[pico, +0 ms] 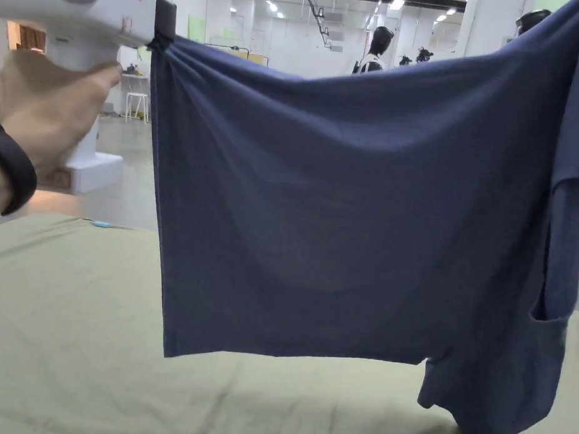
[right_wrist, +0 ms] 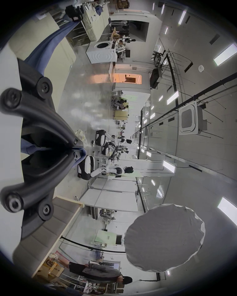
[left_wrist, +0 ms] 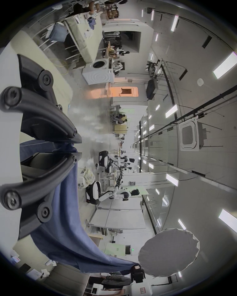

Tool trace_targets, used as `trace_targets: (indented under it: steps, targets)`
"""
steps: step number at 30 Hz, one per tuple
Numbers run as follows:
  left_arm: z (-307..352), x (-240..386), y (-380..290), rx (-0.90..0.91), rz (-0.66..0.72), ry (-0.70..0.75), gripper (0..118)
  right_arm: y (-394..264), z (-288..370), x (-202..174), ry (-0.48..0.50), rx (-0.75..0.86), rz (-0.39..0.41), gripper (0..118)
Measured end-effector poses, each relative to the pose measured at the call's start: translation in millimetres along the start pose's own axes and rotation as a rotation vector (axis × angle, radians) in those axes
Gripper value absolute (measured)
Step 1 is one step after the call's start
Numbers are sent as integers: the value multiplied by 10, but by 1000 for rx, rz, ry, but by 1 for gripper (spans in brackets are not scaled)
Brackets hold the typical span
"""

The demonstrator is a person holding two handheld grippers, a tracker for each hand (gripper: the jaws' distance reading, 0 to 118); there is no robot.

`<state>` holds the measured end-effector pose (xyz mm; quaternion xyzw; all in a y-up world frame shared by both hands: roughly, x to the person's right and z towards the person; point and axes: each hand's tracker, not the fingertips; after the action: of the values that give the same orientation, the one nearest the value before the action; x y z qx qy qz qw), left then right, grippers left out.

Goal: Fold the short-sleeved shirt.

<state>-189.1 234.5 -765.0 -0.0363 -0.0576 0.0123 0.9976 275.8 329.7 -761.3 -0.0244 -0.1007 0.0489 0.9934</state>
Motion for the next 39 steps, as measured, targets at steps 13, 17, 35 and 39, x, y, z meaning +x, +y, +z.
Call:
trace_targets:
  steps: [13, 17, 35, 39]
  targets:
    - [139, -200, -1042, -147, 37, -81, 10, -1261, 361, 8, 168, -126, -67, 2]
    - [706, -366, -1375, -137, 48, -111, 10, -1544, 883, 103, 209, -109, -58, 2]
    - [3325, -507, -3560, -346, 177, -109, 10, -4116, 3973, 436, 156, -248, -362, 2]
    - [3467, -488, -3858, -432, 177, -97, 11, -4503, 4177, 454, 126, -373, -356, 2]
